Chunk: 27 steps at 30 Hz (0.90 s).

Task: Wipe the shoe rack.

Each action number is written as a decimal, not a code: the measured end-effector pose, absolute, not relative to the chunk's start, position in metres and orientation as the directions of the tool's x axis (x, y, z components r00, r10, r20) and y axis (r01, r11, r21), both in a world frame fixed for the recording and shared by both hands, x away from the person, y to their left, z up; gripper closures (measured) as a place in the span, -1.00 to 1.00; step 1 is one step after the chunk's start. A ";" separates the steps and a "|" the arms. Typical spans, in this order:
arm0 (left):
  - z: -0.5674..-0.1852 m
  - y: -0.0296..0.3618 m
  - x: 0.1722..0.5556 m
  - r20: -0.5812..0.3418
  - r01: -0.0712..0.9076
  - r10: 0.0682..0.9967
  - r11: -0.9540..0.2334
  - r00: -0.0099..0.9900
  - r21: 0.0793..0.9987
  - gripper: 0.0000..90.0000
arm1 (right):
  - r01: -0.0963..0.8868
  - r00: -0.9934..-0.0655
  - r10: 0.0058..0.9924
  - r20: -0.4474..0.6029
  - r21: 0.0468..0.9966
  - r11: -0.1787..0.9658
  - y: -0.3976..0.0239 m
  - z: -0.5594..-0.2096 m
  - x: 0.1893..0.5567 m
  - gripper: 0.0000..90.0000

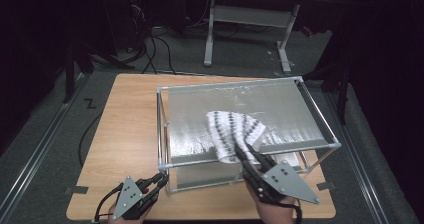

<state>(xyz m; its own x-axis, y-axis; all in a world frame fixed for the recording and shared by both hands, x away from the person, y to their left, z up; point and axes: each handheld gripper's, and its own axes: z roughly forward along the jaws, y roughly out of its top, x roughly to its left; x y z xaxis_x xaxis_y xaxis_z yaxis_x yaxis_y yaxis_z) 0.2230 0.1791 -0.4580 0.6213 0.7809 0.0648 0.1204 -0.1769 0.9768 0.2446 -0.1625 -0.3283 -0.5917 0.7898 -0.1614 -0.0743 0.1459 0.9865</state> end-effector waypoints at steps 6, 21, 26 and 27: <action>-0.458 0.178 0.223 0.065 0.121 0.780 -0.177 0.622 0.977 0.78 | -0.046 -0.482 0.865 -0.141 0.990 0.136 -0.224 -0.335 0.227 0.77; -0.457 0.178 0.225 0.066 0.123 0.777 -0.182 0.626 0.976 0.78 | 0.210 -0.425 0.898 -0.117 0.952 0.223 -0.265 -0.410 0.239 0.78; -0.457 0.178 0.225 0.066 0.123 0.777 -0.182 0.626 0.976 0.78 | 0.301 -0.423 0.900 -0.103 0.921 0.247 -0.266 -0.437 0.257 0.78; -0.457 0.179 0.226 0.066 0.125 0.779 -0.183 0.623 0.975 0.78 | 0.361 -0.420 0.902 -0.096 0.895 0.263 -0.267 -0.453 0.269 0.77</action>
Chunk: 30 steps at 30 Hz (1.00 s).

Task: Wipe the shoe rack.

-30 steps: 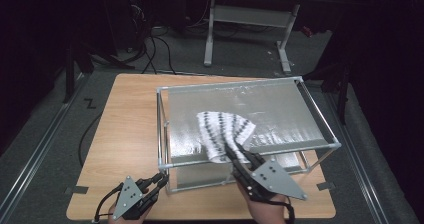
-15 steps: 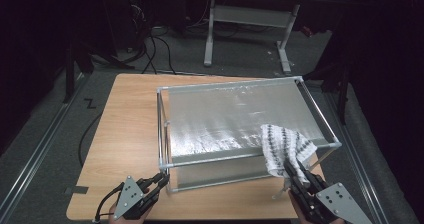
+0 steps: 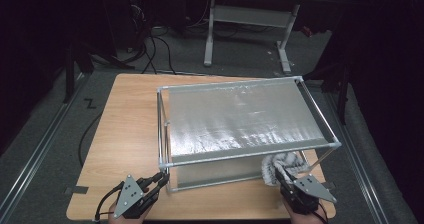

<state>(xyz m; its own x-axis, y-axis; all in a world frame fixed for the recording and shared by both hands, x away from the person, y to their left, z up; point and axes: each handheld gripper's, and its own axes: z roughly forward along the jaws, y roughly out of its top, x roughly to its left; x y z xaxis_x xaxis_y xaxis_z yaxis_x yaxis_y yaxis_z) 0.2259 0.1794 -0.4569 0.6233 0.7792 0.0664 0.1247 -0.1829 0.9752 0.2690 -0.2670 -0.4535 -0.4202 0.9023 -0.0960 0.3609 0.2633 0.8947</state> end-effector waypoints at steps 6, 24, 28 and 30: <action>-0.457 0.184 0.227 0.067 0.128 0.787 -0.184 0.614 0.975 0.78 | 0.528 -0.434 0.896 -0.092 0.780 0.336 -0.264 -0.497 0.302 0.77; -0.456 0.253 0.225 0.074 0.161 0.876 -0.170 0.477 0.972 0.78 | 0.440 -0.619 0.775 -0.124 0.763 0.473 -0.188 -0.498 0.313 0.77; -0.456 0.259 0.226 0.082 0.162 0.886 -0.173 0.456 0.972 0.77 | 0.392 -0.611 0.778 -0.147 0.797 0.459 -0.188 -0.492 0.307 0.76; -0.456 0.260 0.225 0.078 0.162 0.888 -0.169 0.454 0.972 0.77 | 0.383 -0.603 0.784 -0.149 0.808 0.448 -0.191 -0.488 0.304 0.76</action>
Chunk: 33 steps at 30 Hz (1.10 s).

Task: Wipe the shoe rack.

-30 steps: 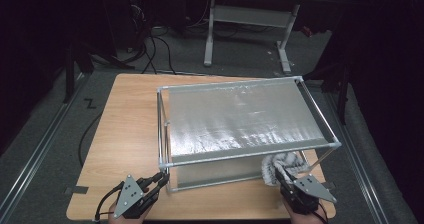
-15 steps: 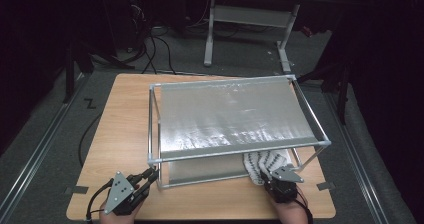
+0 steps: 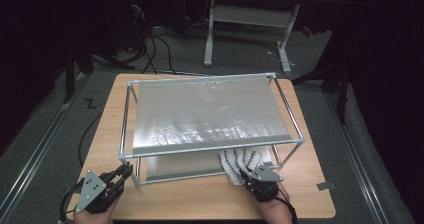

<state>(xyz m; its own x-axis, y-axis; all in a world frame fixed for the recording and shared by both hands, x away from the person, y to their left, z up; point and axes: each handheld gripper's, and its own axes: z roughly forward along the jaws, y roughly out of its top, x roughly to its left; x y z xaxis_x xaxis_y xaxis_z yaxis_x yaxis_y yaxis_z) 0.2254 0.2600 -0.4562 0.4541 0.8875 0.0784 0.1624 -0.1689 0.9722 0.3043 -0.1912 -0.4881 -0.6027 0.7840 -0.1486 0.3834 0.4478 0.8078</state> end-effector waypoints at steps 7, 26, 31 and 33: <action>-0.456 0.263 0.226 0.084 0.163 0.890 -0.173 0.447 0.971 0.77 | 0.314 -0.456 0.876 -0.156 0.893 0.322 -0.236 -0.453 0.294 0.76; -0.457 0.265 0.227 0.092 0.155 0.890 -0.179 0.446 0.972 0.77 | 0.252 -0.263 0.941 -0.214 0.926 0.281 -0.281 -0.424 0.286 0.75; -0.457 0.264 0.227 0.094 0.154 0.890 -0.180 0.447 0.972 0.77 | 0.297 -0.277 0.940 -0.201 0.912 0.283 -0.282 -0.437 0.292 0.75; -0.457 0.264 0.227 0.094 0.153 0.889 -0.180 0.447 0.972 0.77 | 0.322 -0.285 0.939 -0.191 0.904 0.281 -0.282 -0.443 0.295 0.75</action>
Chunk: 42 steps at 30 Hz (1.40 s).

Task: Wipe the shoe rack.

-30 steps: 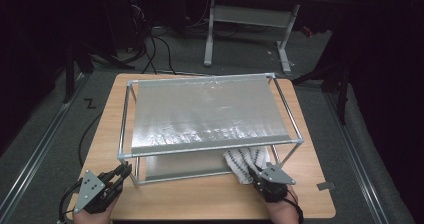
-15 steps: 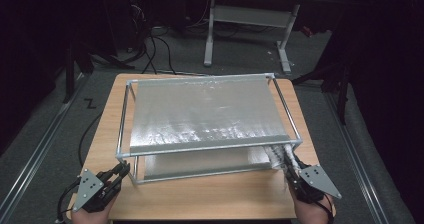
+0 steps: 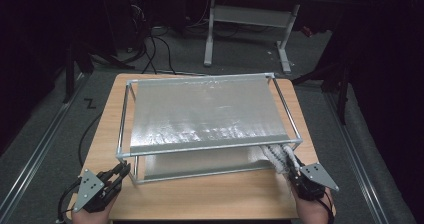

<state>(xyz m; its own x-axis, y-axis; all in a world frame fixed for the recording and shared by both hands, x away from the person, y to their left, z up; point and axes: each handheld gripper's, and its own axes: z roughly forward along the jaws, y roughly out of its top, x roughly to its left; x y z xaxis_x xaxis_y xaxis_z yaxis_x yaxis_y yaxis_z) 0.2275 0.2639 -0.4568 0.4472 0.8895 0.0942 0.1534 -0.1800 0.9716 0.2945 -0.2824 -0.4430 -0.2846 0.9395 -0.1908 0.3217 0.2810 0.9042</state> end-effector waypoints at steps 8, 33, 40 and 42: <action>-0.457 0.264 0.228 0.090 0.152 0.889 -0.175 0.449 0.973 0.77 | 0.413 -0.317 0.935 -0.162 0.863 0.290 -0.282 -0.466 0.304 0.74; -0.457 0.264 0.228 0.088 0.153 0.887 -0.175 0.453 0.973 0.77 | 0.271 -0.262 0.952 -0.162 0.934 0.233 -0.286 -0.428 0.288 0.74; -0.457 0.264 0.228 0.089 0.151 0.888 -0.175 0.451 0.973 0.77 | 0.201 -0.244 0.956 -0.165 0.955 0.216 -0.287 -0.412 0.280 0.74; -0.457 0.264 0.228 0.090 0.151 0.888 -0.175 0.450 0.973 0.77 | 0.191 -0.240 0.956 -0.168 0.958 0.216 -0.286 -0.409 0.278 0.74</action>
<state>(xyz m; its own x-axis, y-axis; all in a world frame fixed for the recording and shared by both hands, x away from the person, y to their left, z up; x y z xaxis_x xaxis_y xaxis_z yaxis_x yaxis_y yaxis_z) 0.2280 0.2640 -0.4574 0.4502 0.8884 0.0898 0.1512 -0.1750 0.9729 0.2783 -0.2865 -0.4094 -0.2399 0.9562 -0.1675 0.1906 0.2156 0.9577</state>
